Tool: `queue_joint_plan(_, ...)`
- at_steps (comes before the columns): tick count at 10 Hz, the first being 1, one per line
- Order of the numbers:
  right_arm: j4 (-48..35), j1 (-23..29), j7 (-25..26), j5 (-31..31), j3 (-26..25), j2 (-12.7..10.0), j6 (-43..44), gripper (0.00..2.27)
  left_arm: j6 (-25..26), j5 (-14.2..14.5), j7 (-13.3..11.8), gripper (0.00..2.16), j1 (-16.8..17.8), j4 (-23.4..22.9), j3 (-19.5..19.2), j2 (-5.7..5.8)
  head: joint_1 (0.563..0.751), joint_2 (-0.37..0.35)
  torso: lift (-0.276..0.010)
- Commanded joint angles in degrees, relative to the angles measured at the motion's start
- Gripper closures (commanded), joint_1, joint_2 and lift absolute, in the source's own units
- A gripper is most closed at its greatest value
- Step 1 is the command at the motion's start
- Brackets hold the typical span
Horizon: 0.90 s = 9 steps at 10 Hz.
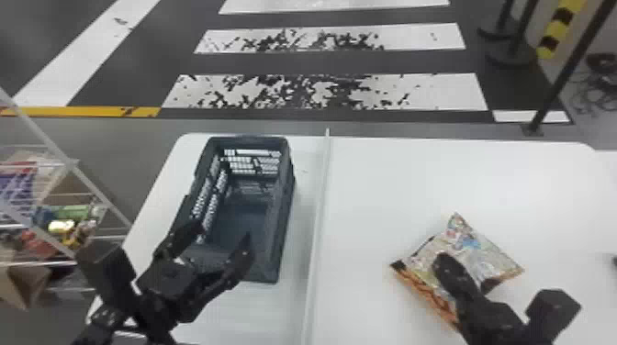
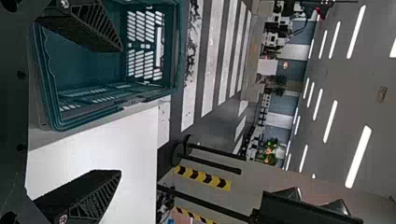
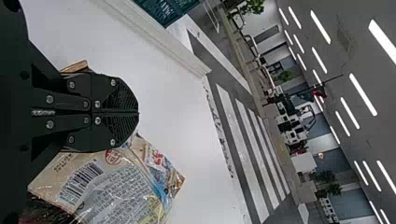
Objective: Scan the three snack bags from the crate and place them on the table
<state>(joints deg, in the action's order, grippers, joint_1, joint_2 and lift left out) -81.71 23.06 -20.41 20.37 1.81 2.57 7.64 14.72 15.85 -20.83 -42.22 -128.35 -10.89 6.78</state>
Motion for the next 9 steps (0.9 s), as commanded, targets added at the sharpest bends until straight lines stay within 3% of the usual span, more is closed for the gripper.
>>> queue_joint_plan(1, 3.75, -0.56, -0.42, -0.07, -2.07, 0.33, 1.18, 1.86, -0.16, -0.03, -0.09, 0.07, 0.39, 0.91, 0.43, -0.28, 0.695, 0.107, -0.036)
queue_joint_plan(3, 4.71, 0.23, -3.76, -0.59, -7.87, 0.77, 1.36, 1.86, -0.34, -0.21, -0.09, 0.07, 1.97, 2.05, 2.10, -0.19, 0.695, 0.056, -0.036)
queue_joint_plan(6, 4.63, 0.40, -9.65, -1.21, -11.30, 7.80, -0.57, 1.86, -0.34, -0.65, -0.09, 0.07, 4.60, 4.33, 4.30, -0.10, 0.695, -0.069, -0.036)
queue_joint_plan(7, 2.34, 1.11, -13.08, -0.68, -14.20, 7.98, -2.51, 1.86, -0.16, -1.09, 0.00, 0.07, 5.22, 4.86, 4.91, -0.19, 0.695, -0.111, -0.036)
queue_joint_plan(9, -11.20, 8.31, -14.04, 3.01, -14.55, 7.54, -7.78, 1.86, -0.34, -1.53, 0.08, 0.07, 6.27, 6.27, 6.05, -0.10, 0.695, -0.166, -0.036)
